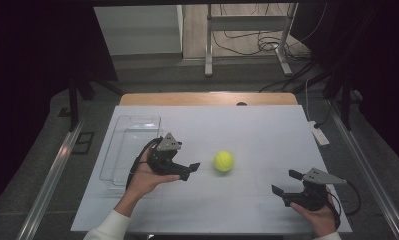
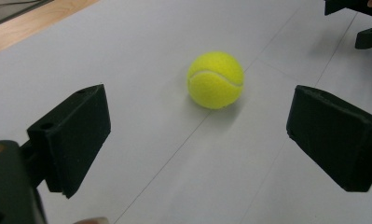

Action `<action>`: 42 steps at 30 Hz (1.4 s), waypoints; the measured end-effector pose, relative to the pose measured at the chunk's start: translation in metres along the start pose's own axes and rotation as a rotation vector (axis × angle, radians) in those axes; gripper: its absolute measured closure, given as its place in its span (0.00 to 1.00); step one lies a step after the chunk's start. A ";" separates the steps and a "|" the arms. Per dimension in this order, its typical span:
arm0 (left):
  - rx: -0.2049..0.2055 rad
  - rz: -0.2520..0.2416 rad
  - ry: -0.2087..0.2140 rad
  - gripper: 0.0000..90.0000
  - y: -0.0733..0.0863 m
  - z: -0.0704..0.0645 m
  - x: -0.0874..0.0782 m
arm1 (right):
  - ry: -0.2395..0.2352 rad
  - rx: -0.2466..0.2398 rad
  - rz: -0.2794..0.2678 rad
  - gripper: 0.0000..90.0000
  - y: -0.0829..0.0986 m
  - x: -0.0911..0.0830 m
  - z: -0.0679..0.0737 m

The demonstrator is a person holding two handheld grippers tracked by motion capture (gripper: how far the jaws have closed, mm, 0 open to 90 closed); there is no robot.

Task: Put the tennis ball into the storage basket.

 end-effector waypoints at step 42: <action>0.013 0.081 0.058 0.07 -0.022 -0.003 0.055 | 0.001 0.004 0.004 0.11 0.002 -0.001 -0.002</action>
Point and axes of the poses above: each handheld gripper's, and its own axes: x roughly forward along the jaws, y roughly out of its underside, z roughly to its left, the point moved 9 cm from there along x, roughly forward along the jaws, and after that the axes turned 8 degrees about y, right-handed, at the moved point
